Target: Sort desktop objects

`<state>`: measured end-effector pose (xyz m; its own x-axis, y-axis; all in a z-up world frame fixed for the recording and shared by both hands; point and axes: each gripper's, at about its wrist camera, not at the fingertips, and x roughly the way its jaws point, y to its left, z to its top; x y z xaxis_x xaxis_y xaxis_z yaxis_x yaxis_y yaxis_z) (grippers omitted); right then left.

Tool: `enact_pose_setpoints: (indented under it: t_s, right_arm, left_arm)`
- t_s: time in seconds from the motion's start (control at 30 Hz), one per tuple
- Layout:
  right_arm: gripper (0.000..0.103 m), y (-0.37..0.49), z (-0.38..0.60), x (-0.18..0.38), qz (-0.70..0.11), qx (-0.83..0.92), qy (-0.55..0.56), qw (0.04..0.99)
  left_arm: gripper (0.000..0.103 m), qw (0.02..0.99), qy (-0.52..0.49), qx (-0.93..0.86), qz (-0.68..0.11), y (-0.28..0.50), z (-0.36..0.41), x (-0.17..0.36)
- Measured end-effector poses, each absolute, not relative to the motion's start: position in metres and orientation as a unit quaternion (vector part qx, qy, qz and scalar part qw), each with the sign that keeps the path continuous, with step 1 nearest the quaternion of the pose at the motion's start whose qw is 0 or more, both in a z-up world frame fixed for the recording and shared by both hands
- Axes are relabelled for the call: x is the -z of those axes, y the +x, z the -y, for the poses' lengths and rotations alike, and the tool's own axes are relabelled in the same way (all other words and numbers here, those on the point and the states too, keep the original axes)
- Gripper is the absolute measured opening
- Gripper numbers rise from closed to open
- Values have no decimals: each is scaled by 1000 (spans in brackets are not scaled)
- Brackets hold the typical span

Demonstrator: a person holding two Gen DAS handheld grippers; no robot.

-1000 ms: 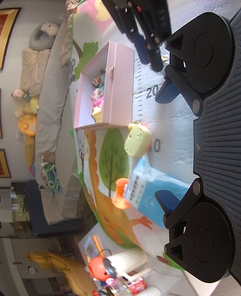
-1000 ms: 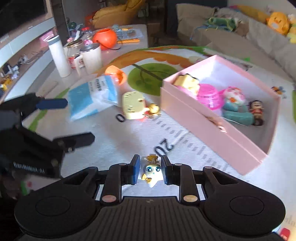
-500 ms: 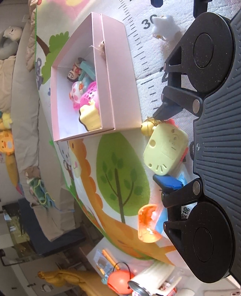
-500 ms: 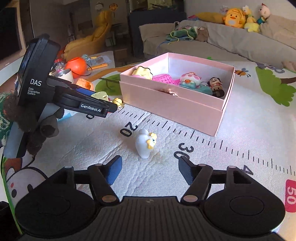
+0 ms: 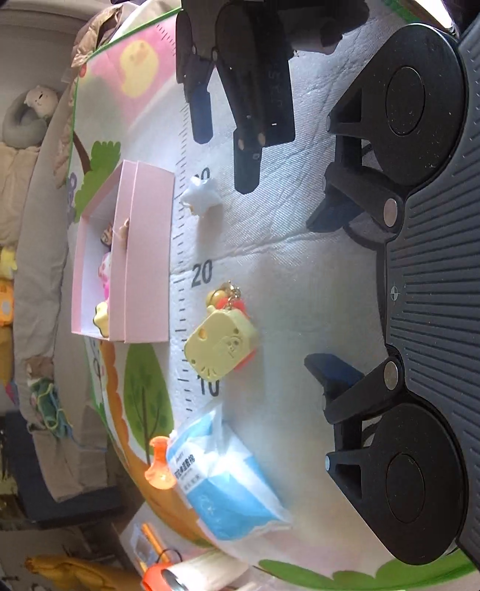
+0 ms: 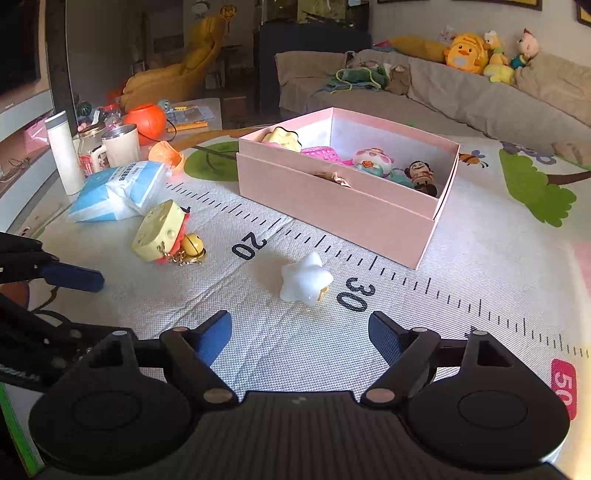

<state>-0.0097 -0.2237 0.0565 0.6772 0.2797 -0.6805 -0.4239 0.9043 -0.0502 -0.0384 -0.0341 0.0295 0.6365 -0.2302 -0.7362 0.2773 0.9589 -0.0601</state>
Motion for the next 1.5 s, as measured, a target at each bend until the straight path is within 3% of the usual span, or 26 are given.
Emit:
enact_pose_setpoints:
  t_s: [0.2, 0.3, 0.43, 0.6, 0.77, 0.83, 0.9, 0.93, 1.2, 1.5]
  right_arm:
    - [82, -5, 223, -67, -338, -176, -124, 916]
    - [82, -5, 223, -72, -335, -178, -131, 916]
    - [82, -7, 224, -76, -332, -178, -142, 915]
    - [81, -2, 229, -77, -338, -178, -150, 912]
    - [71, 14, 217, -65, -357, -209, -150, 898]
    - [61, 24, 211, -57, -368, -205, -151, 894]
    - [39, 32, 210, -54, -376, -210, -136, 892]
    - [37, 34, 210, -55, -381, -212, -133, 890]
    - [36, 3, 226, -79, -355, -198, -136, 903]
    - [36, -15, 238, -71, -370, -179, -134, 902]
  left_arm:
    - [93, 928, 104, 121, -337, -4, 43, -34]
    - [95, 928, 114, 143, -324, 19, 46, -33]
    - [95, 909, 63, 173, -374, 37, 45, -28]
    - [96, 871, -26, 233, -431, 7, 31, -27]
    - [96, 889, 33, 166, -425, -20, 34, -28]
    - [96, 898, 51, 128, -417, -18, 33, -27]
    - [97, 901, 41, 115, -416, -13, 28, -29]
    - [97, 903, 38, 113, -413, -11, 26, -30]
    - [99, 910, 54, 121, -392, 7, 34, -28]
    - [99, 885, -29, 226, -405, -1, 52, -30]
